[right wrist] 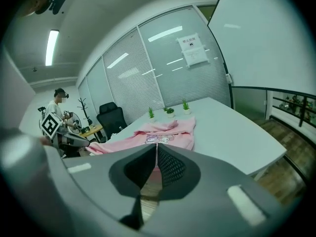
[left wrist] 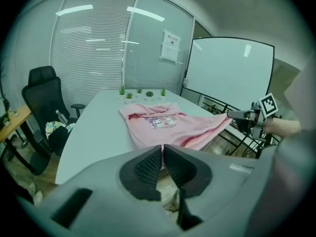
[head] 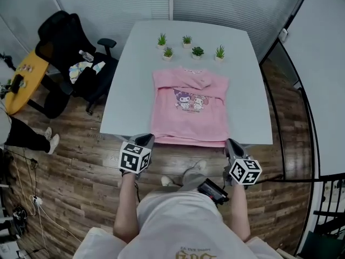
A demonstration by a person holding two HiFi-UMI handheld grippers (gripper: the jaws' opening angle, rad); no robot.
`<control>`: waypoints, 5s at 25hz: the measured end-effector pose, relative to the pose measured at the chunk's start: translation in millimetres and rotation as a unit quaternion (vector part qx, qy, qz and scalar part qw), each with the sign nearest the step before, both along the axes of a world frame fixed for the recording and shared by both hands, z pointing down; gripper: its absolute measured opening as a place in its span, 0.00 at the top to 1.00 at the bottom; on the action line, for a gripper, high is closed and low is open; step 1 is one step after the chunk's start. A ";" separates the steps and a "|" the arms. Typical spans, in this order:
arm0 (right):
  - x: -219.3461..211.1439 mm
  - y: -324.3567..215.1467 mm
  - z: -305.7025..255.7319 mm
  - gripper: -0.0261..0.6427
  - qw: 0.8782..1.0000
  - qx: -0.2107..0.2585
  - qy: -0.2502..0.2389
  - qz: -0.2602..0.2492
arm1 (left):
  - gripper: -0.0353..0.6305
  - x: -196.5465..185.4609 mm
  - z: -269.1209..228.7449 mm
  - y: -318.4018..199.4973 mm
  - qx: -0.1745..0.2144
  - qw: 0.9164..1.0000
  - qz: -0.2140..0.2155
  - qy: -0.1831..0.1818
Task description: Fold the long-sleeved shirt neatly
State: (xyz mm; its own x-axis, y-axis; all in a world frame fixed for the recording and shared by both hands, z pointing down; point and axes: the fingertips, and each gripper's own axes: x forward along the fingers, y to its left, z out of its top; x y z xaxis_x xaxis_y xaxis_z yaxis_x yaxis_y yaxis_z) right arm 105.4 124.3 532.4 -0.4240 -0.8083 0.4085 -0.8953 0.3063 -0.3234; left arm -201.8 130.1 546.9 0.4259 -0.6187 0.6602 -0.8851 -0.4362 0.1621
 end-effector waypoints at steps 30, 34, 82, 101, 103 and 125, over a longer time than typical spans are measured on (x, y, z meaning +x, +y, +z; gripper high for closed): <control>-23.2 -24.1 -63.8 0.93 0.996 0.067 0.056 -0.012 | 0.92 -19.3 -42.7 -37.8 0.051 0.996 0.022 -0.072; -25.1 -42.4 -65.4 0.93 0.996 0.070 0.051 -0.008 | 0.92 -20.9 -46.1 -56.6 0.054 0.996 0.022 -0.071; -21.0 -337.0 -61.5 0.93 0.997 0.074 0.037 0.004 | 0.92 -16.8 -36.9 -356.2 0.059 0.988 0.036 -0.137; -18.3 -402.2 24.7 0.93 0.998 0.008 0.059 -0.021 | 0.92 -5.8 48.0 -412.7 0.010 0.986 0.017 -0.167; -18.7 -405.6 31.9 0.92 0.998 0.003 0.058 -0.024 | 0.92 -5.7 54.1 -416.7 0.008 0.985 0.014 -0.174; -17.0 -404.3 42.6 0.89 0.998 -0.008 0.058 -0.012 | 0.77 -5.8 62.0 -428.3 0.023 0.983 -0.014 -0.180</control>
